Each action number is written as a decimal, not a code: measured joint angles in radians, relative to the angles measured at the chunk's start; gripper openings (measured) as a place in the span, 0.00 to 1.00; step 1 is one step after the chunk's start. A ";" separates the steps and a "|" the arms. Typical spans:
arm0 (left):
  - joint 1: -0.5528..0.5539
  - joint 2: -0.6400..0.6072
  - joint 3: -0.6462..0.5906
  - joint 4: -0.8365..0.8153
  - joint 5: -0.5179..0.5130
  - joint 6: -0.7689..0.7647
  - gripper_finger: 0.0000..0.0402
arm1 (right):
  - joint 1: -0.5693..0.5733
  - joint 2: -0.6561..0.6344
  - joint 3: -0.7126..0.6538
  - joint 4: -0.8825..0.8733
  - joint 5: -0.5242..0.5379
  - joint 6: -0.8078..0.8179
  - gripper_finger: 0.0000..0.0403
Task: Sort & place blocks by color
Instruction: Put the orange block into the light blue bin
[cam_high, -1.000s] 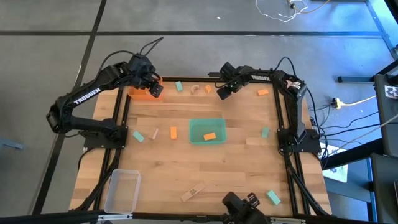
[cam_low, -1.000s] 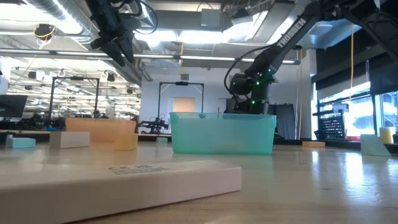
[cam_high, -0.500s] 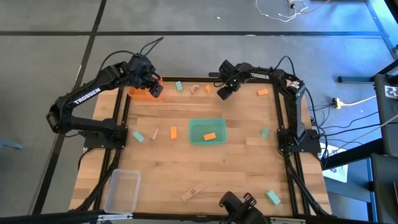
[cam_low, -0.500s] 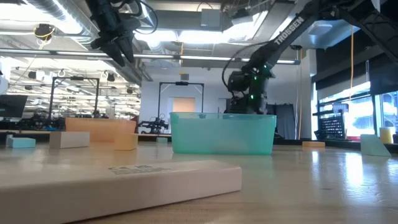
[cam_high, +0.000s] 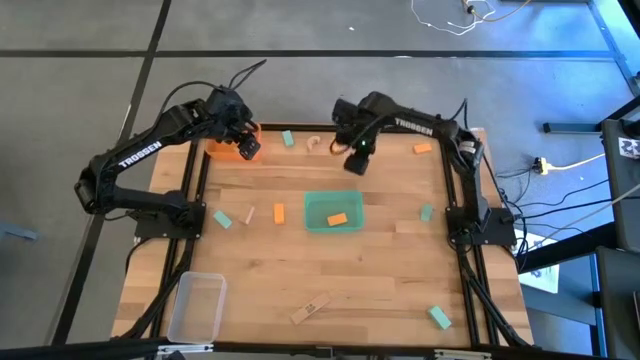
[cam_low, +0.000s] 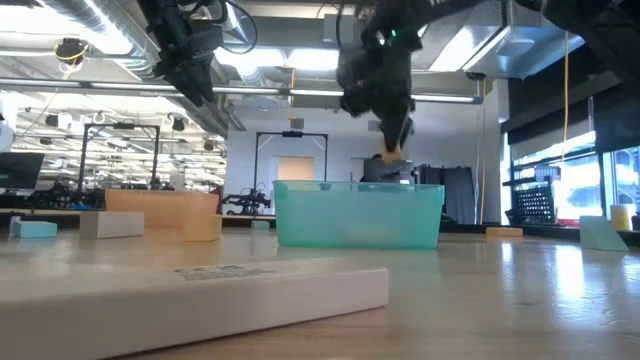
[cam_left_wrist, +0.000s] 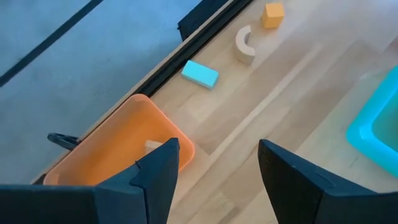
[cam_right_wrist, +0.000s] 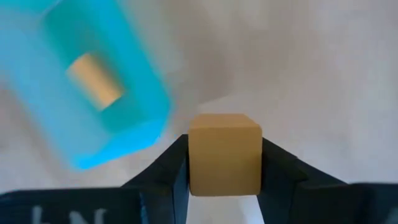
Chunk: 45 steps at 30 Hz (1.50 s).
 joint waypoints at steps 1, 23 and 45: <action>0.000 0.000 0.000 0.000 0.000 0.006 0.52 | 0.027 0.000 0.003 -0.009 -0.016 -0.008 0.32; 0.000 0.000 0.000 -0.020 0.000 0.009 0.52 | 0.254 0.000 -0.315 0.390 -0.088 -0.025 0.32; -0.050 0.000 0.000 -0.140 0.260 0.088 0.52 | 0.252 -0.010 -0.253 0.325 -0.086 -0.016 0.65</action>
